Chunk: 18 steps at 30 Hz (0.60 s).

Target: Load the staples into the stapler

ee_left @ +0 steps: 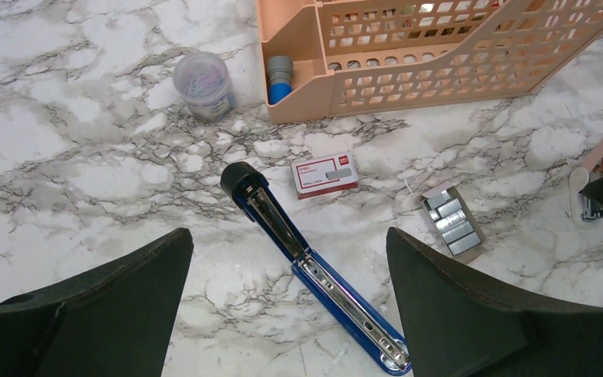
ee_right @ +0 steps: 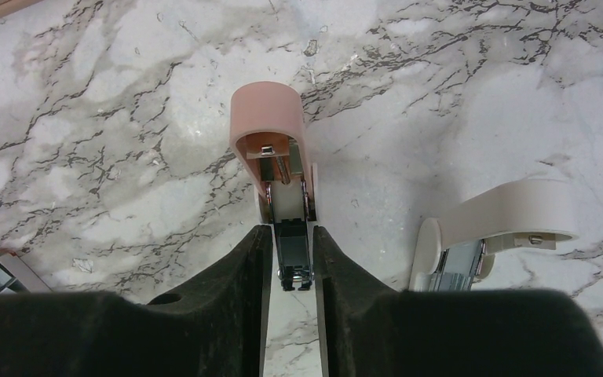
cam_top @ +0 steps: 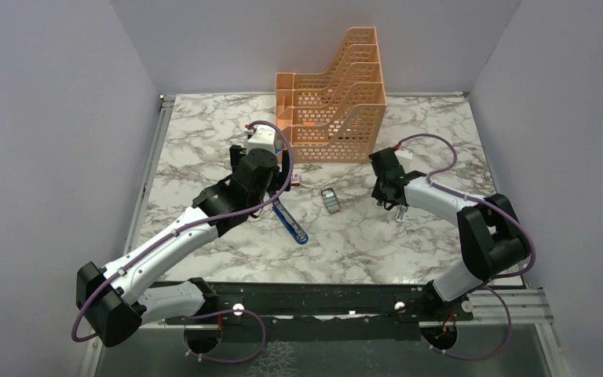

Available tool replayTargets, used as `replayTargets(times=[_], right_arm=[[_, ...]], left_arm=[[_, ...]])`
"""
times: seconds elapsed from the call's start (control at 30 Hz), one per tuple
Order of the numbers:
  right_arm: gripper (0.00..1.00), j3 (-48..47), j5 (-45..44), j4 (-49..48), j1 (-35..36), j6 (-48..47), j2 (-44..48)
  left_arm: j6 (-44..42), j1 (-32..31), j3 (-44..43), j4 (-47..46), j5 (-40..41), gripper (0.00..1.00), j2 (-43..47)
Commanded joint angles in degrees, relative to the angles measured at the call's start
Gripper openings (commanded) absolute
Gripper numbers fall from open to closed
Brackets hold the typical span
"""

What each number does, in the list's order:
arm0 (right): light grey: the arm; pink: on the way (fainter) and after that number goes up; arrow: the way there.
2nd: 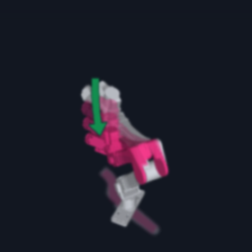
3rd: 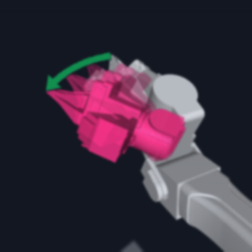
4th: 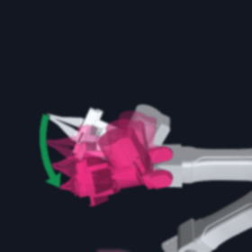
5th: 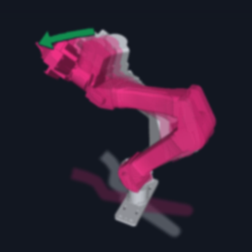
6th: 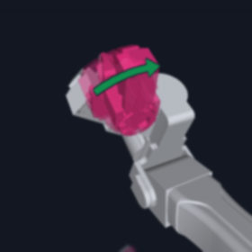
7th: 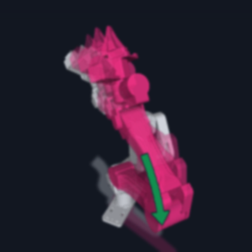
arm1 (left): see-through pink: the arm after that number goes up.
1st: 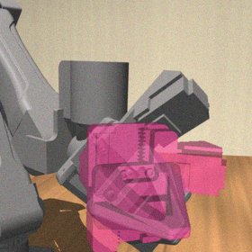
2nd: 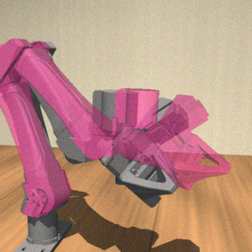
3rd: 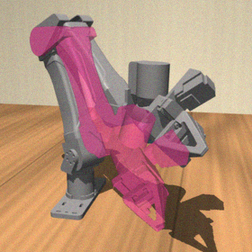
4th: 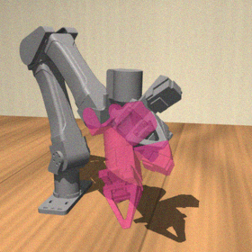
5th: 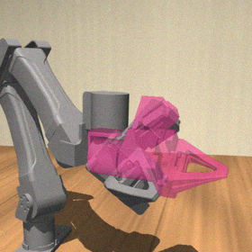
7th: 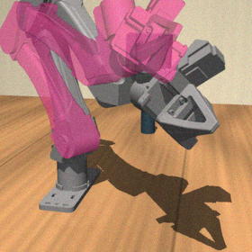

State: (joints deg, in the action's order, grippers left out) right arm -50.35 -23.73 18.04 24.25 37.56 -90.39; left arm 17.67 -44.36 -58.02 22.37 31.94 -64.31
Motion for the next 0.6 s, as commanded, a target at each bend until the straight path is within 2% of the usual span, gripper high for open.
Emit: replayTargets(times=[0.0, 0.3, 0.57], right_arm=[[0.31, 0.0, -0.4, -0.2, -0.4, 0.3, 0.8], [0.35, -2.6, 1.8, 0.8, -0.4, -2.9, 4.6], [0.37, -3.0, 19.5, -3.8, 0.5, -12.6, 4.7]], left_arm=[[-0.4, 0.0, 0.2, -1.3, 0.0, 0.94, 0.0], [-0.4, 0.0, 0.2, -1.3, 0.0, 0.94, 0.2], [-0.2, 0.0, 0.2, -1.3, -0.1, 0.94, 0.1]])
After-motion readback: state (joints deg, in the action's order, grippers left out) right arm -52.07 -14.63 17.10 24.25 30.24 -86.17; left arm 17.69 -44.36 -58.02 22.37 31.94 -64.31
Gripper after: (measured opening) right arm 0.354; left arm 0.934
